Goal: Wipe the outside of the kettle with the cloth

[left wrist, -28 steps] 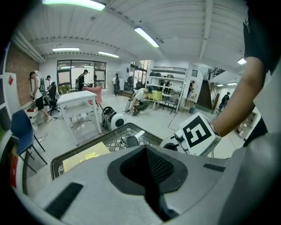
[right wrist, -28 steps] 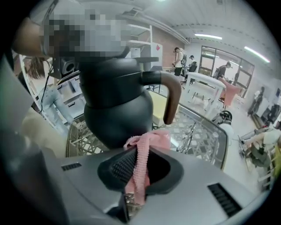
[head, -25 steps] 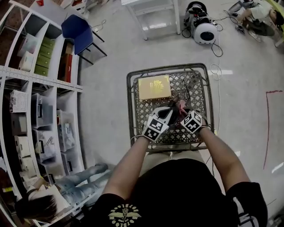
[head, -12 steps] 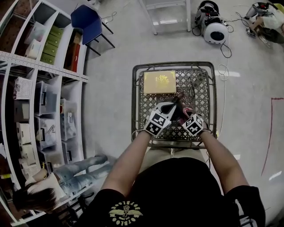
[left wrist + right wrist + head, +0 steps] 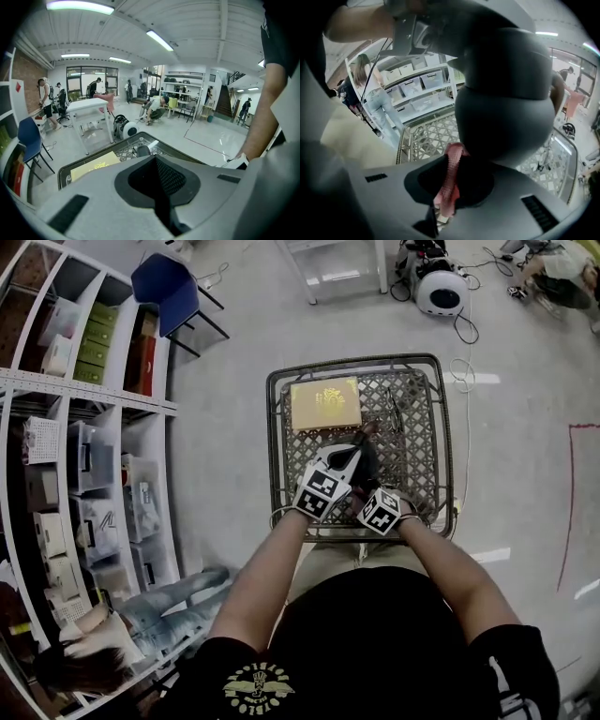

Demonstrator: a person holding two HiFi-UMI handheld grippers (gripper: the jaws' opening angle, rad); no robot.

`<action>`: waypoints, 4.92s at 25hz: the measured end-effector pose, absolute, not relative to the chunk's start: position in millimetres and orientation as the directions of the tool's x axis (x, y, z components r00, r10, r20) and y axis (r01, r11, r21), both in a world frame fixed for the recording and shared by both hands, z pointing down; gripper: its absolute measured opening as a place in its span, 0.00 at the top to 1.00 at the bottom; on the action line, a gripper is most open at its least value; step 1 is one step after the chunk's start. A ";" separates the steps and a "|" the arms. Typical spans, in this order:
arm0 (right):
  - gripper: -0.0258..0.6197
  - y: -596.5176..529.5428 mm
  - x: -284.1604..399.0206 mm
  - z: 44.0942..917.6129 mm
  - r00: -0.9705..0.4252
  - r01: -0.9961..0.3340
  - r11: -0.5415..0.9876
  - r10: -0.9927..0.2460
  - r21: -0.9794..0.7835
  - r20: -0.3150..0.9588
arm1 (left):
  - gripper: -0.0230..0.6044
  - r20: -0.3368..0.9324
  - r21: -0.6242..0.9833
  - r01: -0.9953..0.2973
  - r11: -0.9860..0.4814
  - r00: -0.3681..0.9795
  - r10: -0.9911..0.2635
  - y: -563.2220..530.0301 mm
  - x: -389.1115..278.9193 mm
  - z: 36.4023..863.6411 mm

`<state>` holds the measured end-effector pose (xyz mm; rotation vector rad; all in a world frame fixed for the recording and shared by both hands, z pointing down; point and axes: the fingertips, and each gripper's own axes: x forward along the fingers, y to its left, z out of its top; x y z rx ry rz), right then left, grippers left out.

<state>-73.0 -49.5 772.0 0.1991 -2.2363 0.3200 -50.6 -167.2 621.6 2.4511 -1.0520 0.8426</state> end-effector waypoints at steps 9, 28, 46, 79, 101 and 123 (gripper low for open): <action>0.89 -40.3 -92.3 778.7 -0.608 -0.251 0.958 -0.043 -0.141 0.793 | 0.95 0.644 0.116 -0.735 -0.668 0.568 -0.513 -169.1 -50.4 624.1; 0.89 -145.1 -1.8 798.3 -0.427 -0.434 0.901 -0.221 0.015 0.877 | 0.96 0.640 0.101 -0.725 -0.682 0.572 -0.513 -167.3 -50.1 625.8; 0.89 -120.8 101.7 806.5 -0.359 -0.613 0.790 -0.244 -0.030 0.901 | 0.95 0.637 0.104 -0.724 -0.682 0.575 -0.513 -168.4 -49.9 622.4; 0.92 -118.7 91.2 616.0 -0.499 -0.838 0.535 -0.675 -0.105 0.544 | 0.96 0.347 0.081 -0.845 -0.529 0.522 -0.779 -147.7 -87.2 525.3; 0.94 -117.7 33.9 402.7 -0.583 -0.799 0.601 -0.771 -0.008 0.259 | 0.96 0.074 0.018 -0.957 -0.290 0.291 -0.954 -85.2 -238.6 365.6; 0.94 -103.3 5.3 354.4 -0.507 -0.853 0.519 -0.849 0.054 0.149 | 0.95 -0.003 -0.058 -0.916 -0.396 0.397 -0.918 -84.5 -252.2 345.9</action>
